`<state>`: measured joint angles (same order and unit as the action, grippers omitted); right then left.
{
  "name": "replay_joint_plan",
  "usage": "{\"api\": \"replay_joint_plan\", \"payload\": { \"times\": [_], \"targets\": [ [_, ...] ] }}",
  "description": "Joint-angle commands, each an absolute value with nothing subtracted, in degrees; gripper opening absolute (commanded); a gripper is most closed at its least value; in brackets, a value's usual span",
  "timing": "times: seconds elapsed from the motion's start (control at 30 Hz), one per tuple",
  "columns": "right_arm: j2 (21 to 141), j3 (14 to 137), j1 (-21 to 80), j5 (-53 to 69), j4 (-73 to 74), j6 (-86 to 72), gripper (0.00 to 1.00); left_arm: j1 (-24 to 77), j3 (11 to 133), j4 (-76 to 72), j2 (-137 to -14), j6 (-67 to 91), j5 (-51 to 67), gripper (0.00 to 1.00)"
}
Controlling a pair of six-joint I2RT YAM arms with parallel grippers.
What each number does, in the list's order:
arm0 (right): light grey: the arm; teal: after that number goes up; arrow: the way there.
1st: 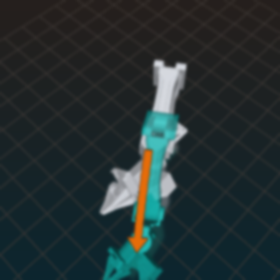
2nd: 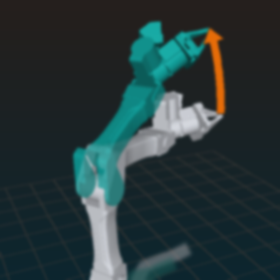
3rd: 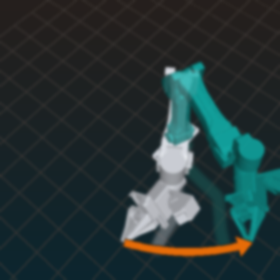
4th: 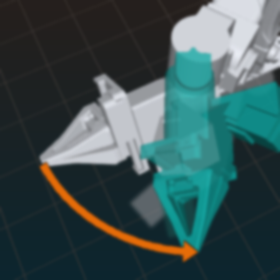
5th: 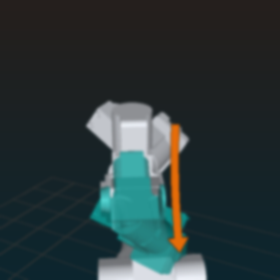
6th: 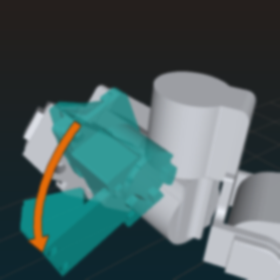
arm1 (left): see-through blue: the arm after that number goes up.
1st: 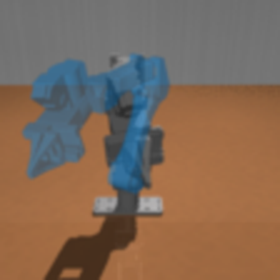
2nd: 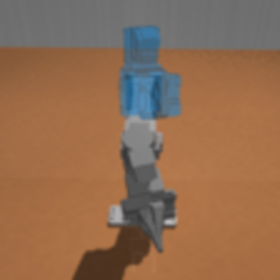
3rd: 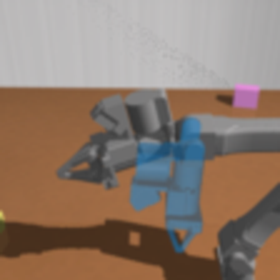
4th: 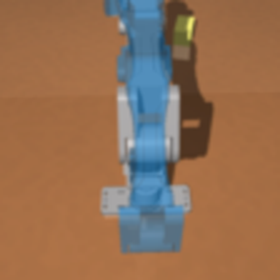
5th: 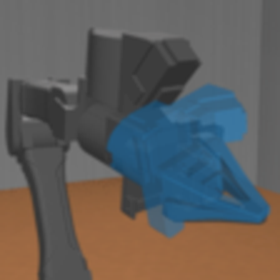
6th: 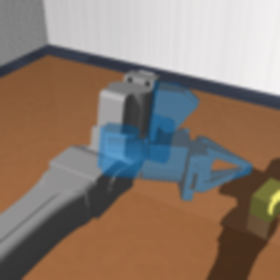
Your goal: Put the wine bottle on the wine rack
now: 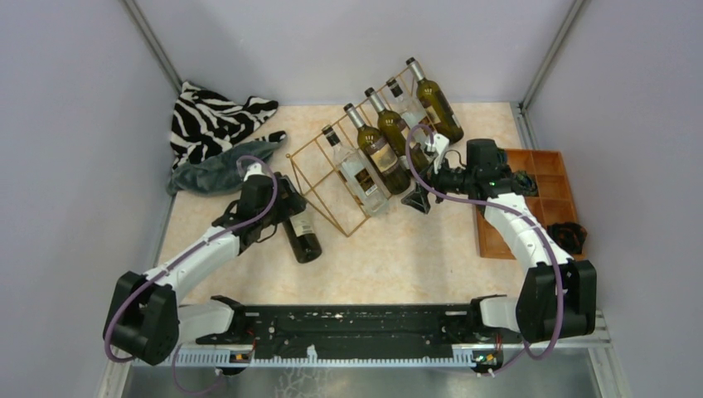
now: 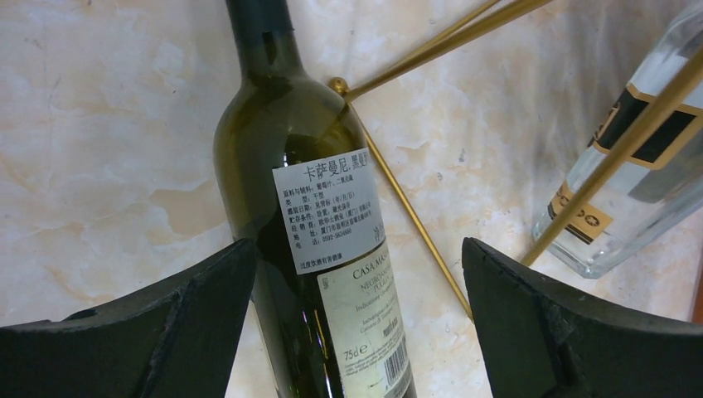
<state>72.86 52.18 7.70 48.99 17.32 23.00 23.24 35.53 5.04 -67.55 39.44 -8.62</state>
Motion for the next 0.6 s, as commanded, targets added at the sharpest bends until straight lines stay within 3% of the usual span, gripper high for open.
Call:
{"api": "replay_joint_plan", "payload": {
  "times": [0.0,0.57],
  "targets": [
    [72.2,54.4,7.6,50.8,15.8,24.2,0.93,22.9,35.0,6.5,-68.7,41.1,-9.7,0.99],
    [72.2,54.3,7.7,51.1,15.8,24.2,0.94,22.9,34.4,7.6,-73.7,42.6,-10.5,0.96]
  ]
}}
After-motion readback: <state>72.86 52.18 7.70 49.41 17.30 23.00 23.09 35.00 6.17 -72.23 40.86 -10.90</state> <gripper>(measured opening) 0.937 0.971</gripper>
